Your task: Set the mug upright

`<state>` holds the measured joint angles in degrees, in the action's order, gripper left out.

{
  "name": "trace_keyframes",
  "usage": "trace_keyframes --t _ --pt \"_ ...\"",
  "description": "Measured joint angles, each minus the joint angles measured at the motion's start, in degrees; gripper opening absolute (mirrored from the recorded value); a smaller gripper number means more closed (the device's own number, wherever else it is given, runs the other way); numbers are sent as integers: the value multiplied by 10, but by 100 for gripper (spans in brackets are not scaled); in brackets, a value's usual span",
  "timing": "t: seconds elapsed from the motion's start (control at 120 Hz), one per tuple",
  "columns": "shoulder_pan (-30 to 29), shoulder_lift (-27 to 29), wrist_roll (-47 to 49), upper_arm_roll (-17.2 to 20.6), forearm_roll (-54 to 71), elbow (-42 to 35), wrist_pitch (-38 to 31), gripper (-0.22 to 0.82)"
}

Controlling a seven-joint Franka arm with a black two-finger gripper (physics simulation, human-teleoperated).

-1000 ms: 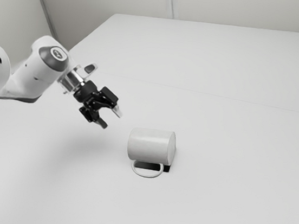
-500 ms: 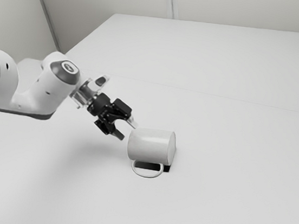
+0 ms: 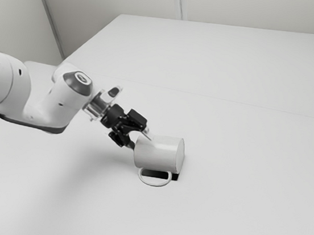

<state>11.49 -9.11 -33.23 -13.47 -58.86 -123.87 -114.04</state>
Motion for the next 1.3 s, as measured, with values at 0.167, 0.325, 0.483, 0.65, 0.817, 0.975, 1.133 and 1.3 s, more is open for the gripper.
trace_keyframes --t 0.167,0.325,0.483,0.65,0.817,0.975,1.133,1.3 --pt "-1 5 -3 11 -5 0 -8 44" --pt "0 13 -2 26 -6 4 -20 32" --pt "0 19 4 46 0 24 -32 23" --pt "9 8 15 57 4 51 -38 6" --pt "11 2 25 63 5 59 -41 -9" --pt "12 -1 36 70 5 70 -42 -14" --pt "12 1 50 73 6 70 -42 -16" --pt "12 15 64 73 21 71 -42 -17"
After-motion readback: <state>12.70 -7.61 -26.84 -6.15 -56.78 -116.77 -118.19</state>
